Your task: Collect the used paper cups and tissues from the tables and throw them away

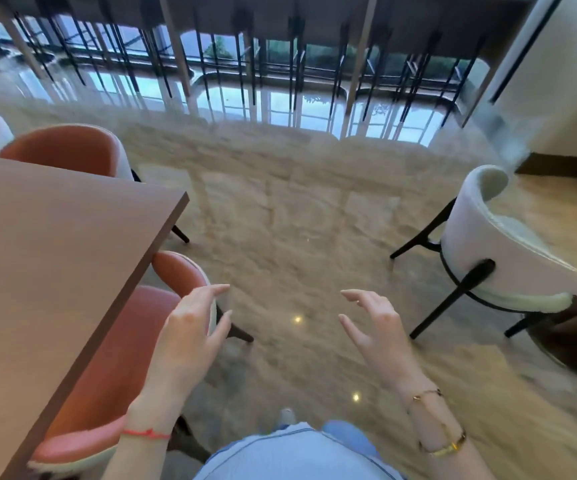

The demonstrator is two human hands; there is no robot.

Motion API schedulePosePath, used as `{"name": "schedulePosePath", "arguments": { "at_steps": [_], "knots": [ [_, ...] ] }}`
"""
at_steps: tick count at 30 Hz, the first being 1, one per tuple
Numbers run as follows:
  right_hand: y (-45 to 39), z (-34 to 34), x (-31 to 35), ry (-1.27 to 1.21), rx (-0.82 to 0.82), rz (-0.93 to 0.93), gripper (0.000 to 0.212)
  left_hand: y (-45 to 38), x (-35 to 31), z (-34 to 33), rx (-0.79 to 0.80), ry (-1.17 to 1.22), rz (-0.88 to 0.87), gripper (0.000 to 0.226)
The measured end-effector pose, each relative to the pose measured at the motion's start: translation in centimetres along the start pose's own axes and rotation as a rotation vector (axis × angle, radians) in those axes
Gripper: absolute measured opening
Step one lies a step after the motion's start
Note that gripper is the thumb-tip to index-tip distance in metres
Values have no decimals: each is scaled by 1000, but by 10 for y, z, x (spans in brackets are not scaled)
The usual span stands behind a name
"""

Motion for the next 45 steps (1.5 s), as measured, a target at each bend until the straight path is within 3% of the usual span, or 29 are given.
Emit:
{"name": "schedulePosePath", "arguments": {
  "at_steps": [10,15,23,31,36,45],
  "knots": [
    [-201,-47,53,3,66,24,34,-163,114,-10,19,15,102,40],
    [-336,-80,80,17,112,79,34,-257,176,-21,-43,-12,160,37],
    [-564,-108,188,26,168,235,34,-449,252,5,-138,-51,215,37],
    [-718,-171,262,40,275,301,34,-579,351,17,-207,-42,320,38],
    [-833,-225,308,60,277,302,34,-671,442,27,-220,-61,349,36],
    [-1039,-288,456,7,184,305,33,-879,591,102,-215,-137,271,34]
  ]
}}
Point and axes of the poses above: each hand's wrist, its own y-axis away from the middle knuckle, its own z-axis out of the back of the hand, x = y × z, the point moved 3 cm from there along -y, towards the middle knuckle, and after that the axes turned 15 degrees about -z, right-handed, at the moved point
